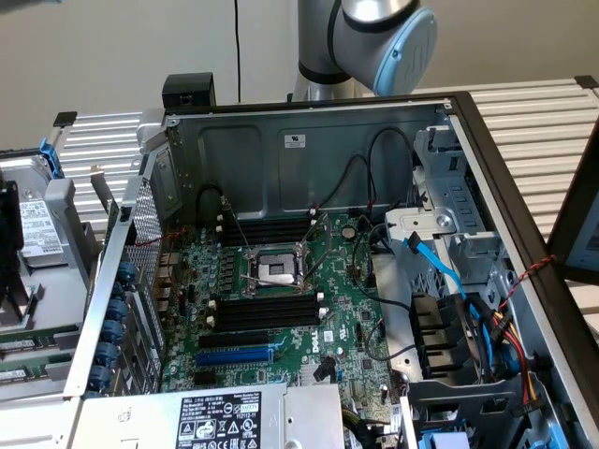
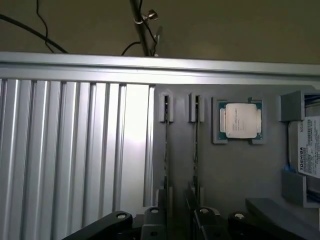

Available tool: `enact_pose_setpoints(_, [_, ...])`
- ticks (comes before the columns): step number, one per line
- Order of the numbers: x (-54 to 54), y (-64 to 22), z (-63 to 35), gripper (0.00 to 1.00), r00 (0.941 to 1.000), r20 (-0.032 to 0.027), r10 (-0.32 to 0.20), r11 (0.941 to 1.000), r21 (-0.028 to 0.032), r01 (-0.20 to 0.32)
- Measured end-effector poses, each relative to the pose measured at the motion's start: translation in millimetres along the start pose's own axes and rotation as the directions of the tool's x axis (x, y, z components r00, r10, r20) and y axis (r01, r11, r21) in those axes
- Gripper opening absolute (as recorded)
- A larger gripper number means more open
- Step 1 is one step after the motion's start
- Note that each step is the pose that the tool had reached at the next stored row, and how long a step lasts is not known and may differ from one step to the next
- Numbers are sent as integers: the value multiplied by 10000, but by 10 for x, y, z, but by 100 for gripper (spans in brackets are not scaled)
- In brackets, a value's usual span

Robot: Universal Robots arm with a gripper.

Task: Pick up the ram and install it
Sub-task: 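Pick up the ram and move it above insertion slot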

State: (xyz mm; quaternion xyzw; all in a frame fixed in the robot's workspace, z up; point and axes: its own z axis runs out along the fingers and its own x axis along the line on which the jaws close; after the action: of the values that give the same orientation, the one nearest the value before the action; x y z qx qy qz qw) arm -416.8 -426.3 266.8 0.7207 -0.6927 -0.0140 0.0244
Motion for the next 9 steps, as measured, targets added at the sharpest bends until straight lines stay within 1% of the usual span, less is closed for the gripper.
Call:
enact_pose_setpoints(4, [-5, 79, 79, 28, 9999, -7, -137, 9999, 3, 137])
enact_pose_setpoints(9, [-6, 77, 170, 28, 9999, -7, -144, 9999, 4, 144])
